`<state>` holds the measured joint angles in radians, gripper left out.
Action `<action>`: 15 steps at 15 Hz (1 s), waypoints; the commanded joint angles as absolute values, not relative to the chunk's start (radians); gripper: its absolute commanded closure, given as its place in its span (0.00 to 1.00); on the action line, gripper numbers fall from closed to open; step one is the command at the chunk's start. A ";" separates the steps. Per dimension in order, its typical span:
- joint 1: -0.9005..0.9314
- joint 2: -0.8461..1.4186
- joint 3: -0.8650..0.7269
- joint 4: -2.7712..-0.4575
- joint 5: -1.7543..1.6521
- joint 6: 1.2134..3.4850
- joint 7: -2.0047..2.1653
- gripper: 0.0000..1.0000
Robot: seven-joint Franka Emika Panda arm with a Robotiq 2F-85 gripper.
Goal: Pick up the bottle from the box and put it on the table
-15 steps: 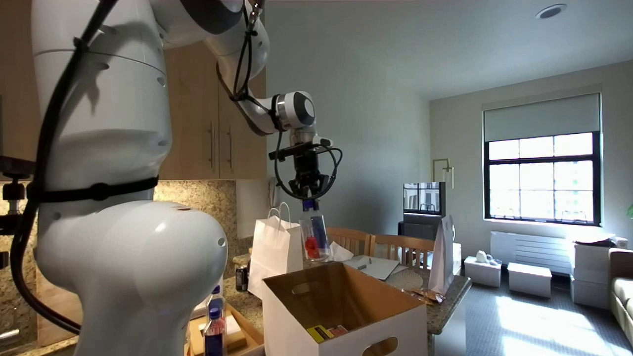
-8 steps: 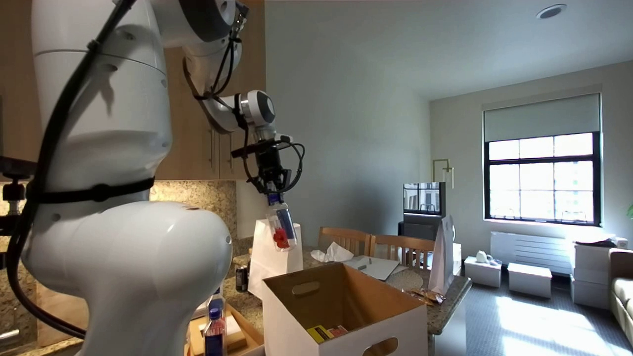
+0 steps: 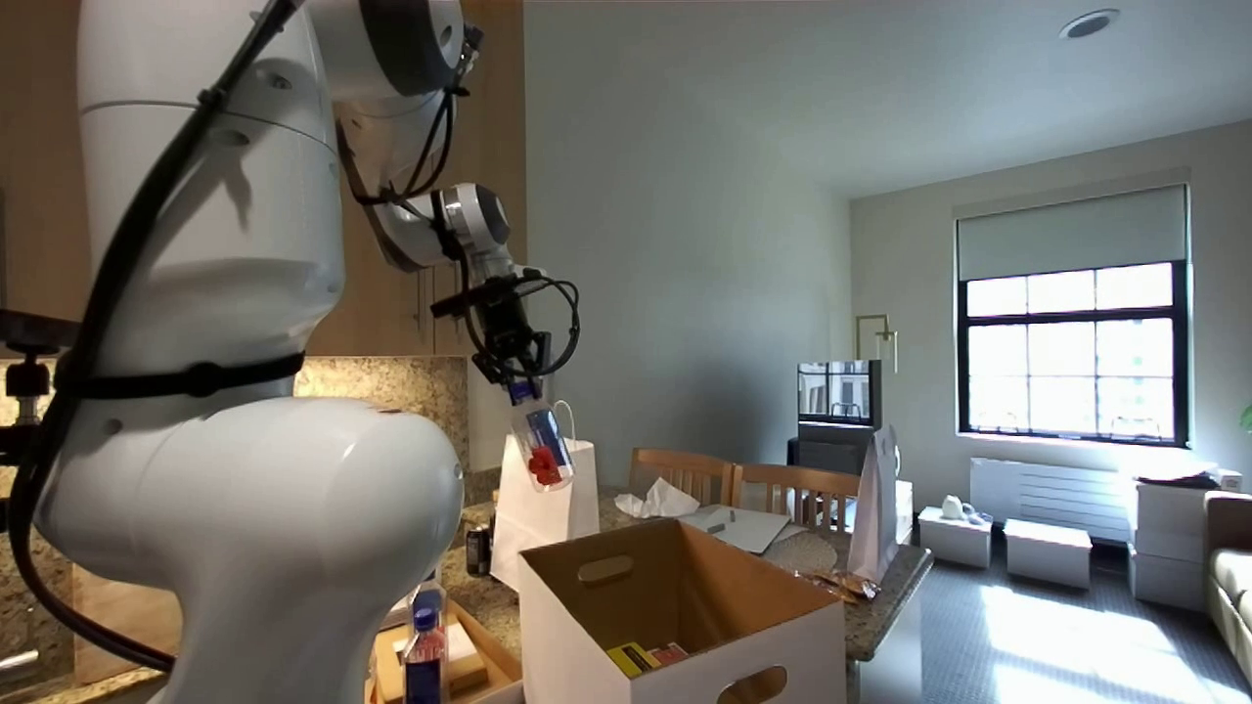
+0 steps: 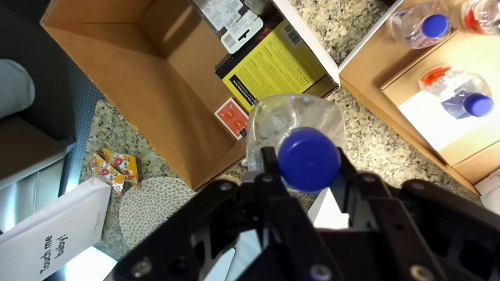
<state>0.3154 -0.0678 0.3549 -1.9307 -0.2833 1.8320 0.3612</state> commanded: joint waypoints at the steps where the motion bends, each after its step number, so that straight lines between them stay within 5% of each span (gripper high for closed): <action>1: 0.315 -0.065 0.353 -1.926 -0.284 1.828 0.362 0.65; 3: 0.315 -0.065 0.352 -1.926 -0.284 1.828 0.362 0.65; 4: 0.315 -0.065 0.352 -1.926 -0.284 1.828 0.362 0.85; 15: 0.342 0.094 0.357 -1.873 -0.273 2.066 0.028 0.85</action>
<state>0.3303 0.0141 0.3571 -1.9508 -0.2836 2.0505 0.1644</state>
